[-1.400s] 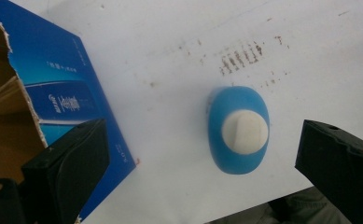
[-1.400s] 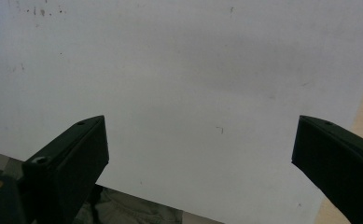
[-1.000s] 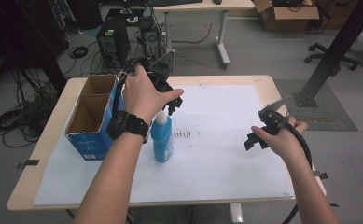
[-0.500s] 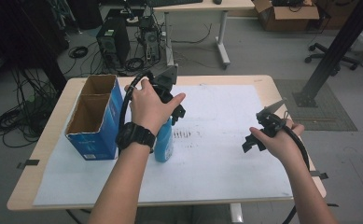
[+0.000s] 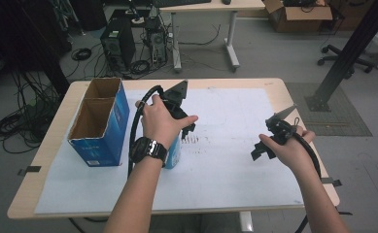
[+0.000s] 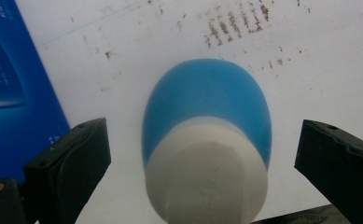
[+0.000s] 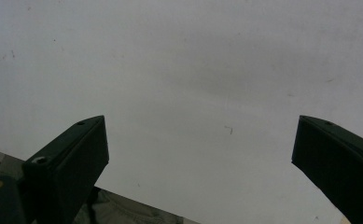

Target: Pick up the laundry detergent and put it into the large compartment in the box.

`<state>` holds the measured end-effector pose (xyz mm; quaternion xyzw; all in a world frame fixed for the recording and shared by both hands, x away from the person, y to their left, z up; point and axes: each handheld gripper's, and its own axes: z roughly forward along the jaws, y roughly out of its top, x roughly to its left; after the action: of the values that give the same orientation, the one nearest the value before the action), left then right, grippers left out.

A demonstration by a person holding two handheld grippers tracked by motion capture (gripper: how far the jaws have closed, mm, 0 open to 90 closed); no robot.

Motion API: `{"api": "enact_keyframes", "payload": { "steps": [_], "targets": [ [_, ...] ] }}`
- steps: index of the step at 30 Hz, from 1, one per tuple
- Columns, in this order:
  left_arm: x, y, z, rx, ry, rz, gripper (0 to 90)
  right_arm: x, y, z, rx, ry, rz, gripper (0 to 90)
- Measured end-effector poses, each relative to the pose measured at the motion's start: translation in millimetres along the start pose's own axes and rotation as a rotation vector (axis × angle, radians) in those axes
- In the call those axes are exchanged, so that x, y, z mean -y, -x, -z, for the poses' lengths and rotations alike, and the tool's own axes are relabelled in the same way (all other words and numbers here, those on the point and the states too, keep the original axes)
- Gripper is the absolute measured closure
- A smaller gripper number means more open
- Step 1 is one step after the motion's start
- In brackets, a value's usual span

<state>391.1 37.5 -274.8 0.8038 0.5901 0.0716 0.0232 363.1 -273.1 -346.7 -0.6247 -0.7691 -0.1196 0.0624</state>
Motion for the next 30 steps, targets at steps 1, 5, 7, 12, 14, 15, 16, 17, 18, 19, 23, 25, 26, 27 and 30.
{"api": "enact_keyframes", "payload": {
  "steps": [1,5,7,12,14,15,16,17,18,19,23,25,26,27,30],
  "targets": [
    [-0.1,1.3,-1.6,0.002,-0.002,-0.006,3.7,0.2,0.3,0.2,0.000,0.000,0.003,3.8],
    [-0.3,3.3,-4.2,0.007,-0.003,-0.008,3.7,0.6,0.0,0.6,-0.001,0.001,0.003,3.8],
    [-0.3,3.5,-5.1,0.007,-0.001,-0.009,3.8,0.7,-0.4,0.7,-0.002,0.001,0.001,3.8],
    [0.3,2.9,-7.8,0.009,-0.007,-0.006,4.7,1.4,0.7,-0.3,-0.001,0.002,0.007,3.8],
    [0.9,1.5,-9.2,0.009,-0.007,-0.001,5.0,1.5,0.9,-1.2,-0.002,-0.002,0.006,3.8],
    [0.9,1.5,-9.2,0.009,-0.007,-0.001,5.4,1.6,1.0,-1.6,-0.003,-0.002,0.008,3.8],
    [1.1,1.2,-9.8,0.009,-0.006,0.001,5.7,1.6,0.8,-1.6,-0.003,-0.003,0.003,3.8],
    [1.4,1.1,-10.6,0.012,-0.010,0.003,5.7,1.6,0.8,-1.6,-0.003,-0.003,0.003,3.8],
    [1.7,1.1,-11.7,0.014,-0.019,-0.003,6.0,1.7,0.4,-2.0,-0.003,-0.007,-0.001,3.8],
    [1.7,1.1,-11.7,0.014,-0.019,-0.003,6.7,1.7,0.4,-2.0,-0.003,-0.007,-0.001,3.8],
    [1.5,1.4,-12.4,0.018,-0.016,-0.002,6.9,1.4,-0.5,-2.6,-0.004,-0.008,0.004,3.8],
    [1.2,1.4,-13.3,0.019,-0.015,0.000,6.9,1.1,-1.0,-3.0,-0.003,-0.009,0.004,3.8],
    [1.2,1.4,-13.3,0.019,-0.015,0.000,6.9,1.1,-1.0,-3.0,-0.003,-0.009,0.004,3.8],
    [1.1,0.9,-13.6,0.018,-0.016,0.000,6.9,0.8,-1.2,-3.5,-0.003,-0.009,0.003,3.8],
    [1.0,0.5,-14.0,0.017,-0.018,0.000,7.1,0.6,-1.3,-4.1,-0.004,-0.011,0.002,3.8]
  ]
}}
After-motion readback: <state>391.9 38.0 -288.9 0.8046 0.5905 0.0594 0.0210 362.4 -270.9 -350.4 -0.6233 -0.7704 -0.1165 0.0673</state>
